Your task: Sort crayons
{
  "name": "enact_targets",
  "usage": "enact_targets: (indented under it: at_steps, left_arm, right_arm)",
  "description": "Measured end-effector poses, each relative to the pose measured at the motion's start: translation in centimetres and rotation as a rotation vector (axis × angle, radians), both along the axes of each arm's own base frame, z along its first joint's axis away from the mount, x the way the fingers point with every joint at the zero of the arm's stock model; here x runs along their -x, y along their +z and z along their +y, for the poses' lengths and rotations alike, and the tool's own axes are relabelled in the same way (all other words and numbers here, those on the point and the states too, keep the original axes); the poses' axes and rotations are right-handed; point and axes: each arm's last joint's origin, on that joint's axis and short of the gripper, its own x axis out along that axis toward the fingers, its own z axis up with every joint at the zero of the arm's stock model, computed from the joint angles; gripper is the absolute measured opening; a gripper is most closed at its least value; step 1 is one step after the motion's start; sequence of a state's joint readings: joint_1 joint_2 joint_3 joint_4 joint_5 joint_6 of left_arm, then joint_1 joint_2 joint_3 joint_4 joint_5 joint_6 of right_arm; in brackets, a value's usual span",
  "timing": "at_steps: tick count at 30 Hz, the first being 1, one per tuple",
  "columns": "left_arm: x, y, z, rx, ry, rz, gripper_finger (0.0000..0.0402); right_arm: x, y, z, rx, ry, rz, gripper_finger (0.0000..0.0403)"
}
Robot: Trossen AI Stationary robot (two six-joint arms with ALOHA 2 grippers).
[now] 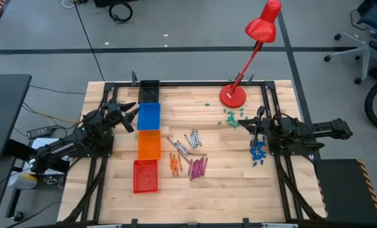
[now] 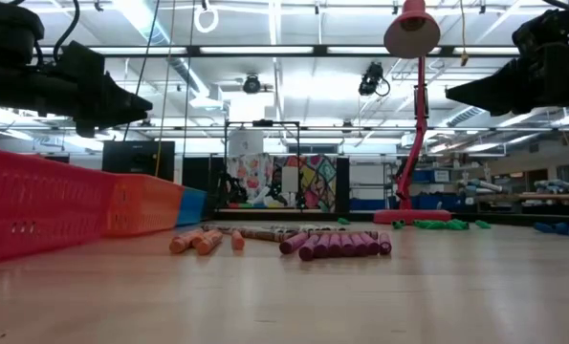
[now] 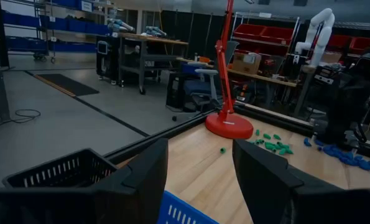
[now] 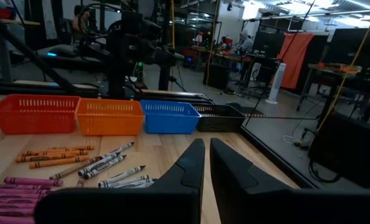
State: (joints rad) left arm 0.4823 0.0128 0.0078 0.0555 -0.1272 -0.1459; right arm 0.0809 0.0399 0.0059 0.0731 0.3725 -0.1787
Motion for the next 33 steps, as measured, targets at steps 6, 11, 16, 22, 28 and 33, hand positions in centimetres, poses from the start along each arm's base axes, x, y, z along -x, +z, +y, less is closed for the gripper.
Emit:
enact_targets:
  at_steps: [6, 11, 16, 22, 28, 33]
  left_arm:
    - [0.0, 0.0, 0.0, 0.105, -0.007, -0.075, 0.0192]
    - [0.0, 0.0, 0.0, 0.295, -0.019, -0.208, 0.0192]
    - [0.0, 0.0, 0.0, 0.318, -0.021, -0.226, 0.0192]
    - [0.0, 0.3, 0.0, 0.306, -0.016, -0.256, 0.0192]
    - [0.2, 0.9, 0.2, 0.275, 0.030, -0.317, 0.0192]
    - [0.3, 0.8, 0.3, 0.277, 0.038, -0.306, 0.0192]
  right_arm:
    - [0.0, 0.0, 0.0, 0.000, 0.000, 0.000, 0.0031]
    - [0.0, 0.0, 0.0, 0.000, 0.000, 0.000, 0.0031]
    - [0.0, 0.0, 0.0, 0.000, 0.000, 0.000, 0.0031]
    - [0.0, 0.2, 0.0, 0.002, -0.004, -0.017, 0.0031]
    - [0.2, 1.4, 0.0, -0.060, 0.003, -0.163, 0.0031]
    - [0.4, 2.6, 0.0, -0.150, 0.023, -0.311, 0.0031]
